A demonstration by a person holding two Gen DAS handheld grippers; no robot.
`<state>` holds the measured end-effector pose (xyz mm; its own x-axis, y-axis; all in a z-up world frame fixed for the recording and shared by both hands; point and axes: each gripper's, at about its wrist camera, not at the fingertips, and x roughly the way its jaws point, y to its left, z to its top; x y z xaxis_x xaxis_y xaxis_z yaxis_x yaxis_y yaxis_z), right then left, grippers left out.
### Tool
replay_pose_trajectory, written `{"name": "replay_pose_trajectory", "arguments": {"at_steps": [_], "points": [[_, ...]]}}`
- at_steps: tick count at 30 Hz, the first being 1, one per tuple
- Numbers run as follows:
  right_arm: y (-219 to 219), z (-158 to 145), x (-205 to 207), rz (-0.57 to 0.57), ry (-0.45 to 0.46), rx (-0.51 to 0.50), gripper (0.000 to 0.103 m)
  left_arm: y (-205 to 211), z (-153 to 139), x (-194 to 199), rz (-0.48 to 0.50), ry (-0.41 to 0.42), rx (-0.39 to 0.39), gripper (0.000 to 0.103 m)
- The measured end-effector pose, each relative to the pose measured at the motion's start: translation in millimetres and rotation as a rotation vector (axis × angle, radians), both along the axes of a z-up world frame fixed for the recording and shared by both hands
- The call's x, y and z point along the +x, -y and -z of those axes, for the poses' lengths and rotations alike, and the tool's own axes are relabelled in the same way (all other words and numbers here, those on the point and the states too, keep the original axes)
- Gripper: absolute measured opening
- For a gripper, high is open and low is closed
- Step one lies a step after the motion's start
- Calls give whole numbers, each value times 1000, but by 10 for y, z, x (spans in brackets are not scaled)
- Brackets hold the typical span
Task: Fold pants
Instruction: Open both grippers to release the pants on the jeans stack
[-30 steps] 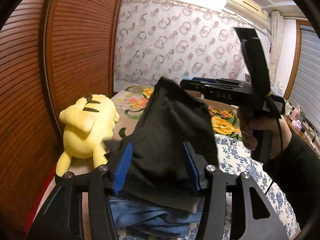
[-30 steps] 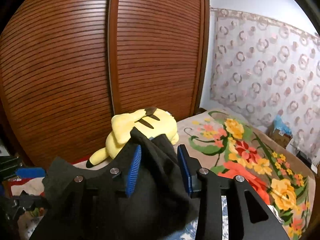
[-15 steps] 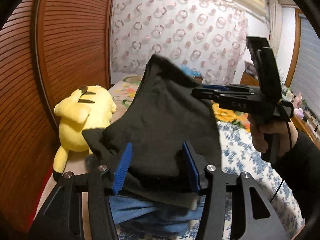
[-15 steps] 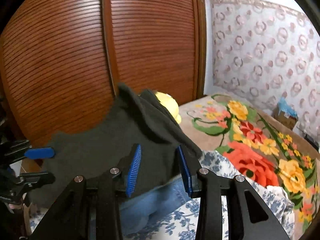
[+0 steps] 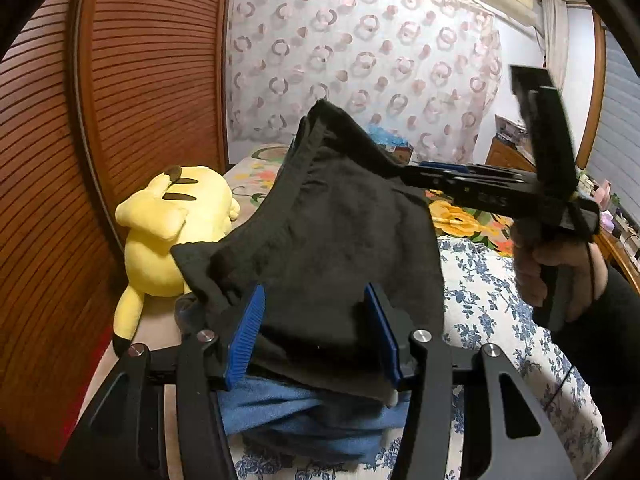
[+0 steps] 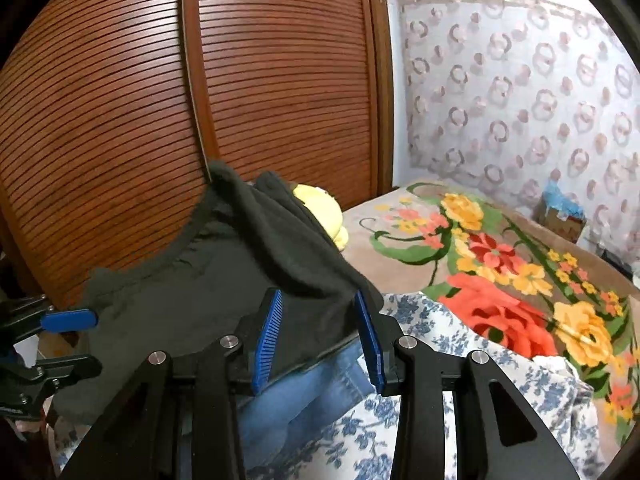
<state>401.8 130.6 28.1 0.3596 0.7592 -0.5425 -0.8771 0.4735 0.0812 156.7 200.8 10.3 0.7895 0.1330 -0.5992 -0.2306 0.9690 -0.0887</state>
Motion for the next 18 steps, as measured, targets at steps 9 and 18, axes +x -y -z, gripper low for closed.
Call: {"name": "replay_pose_trajectory", "arguments": {"at_steps": [9, 18], "points": [[416, -144, -651, 32, 12, 28, 39, 154, -152, -299, 12, 25, 35, 53], [742, -199, -1085, 56, 8, 39, 39, 284, -241, -575, 50, 58, 35, 87]]}}
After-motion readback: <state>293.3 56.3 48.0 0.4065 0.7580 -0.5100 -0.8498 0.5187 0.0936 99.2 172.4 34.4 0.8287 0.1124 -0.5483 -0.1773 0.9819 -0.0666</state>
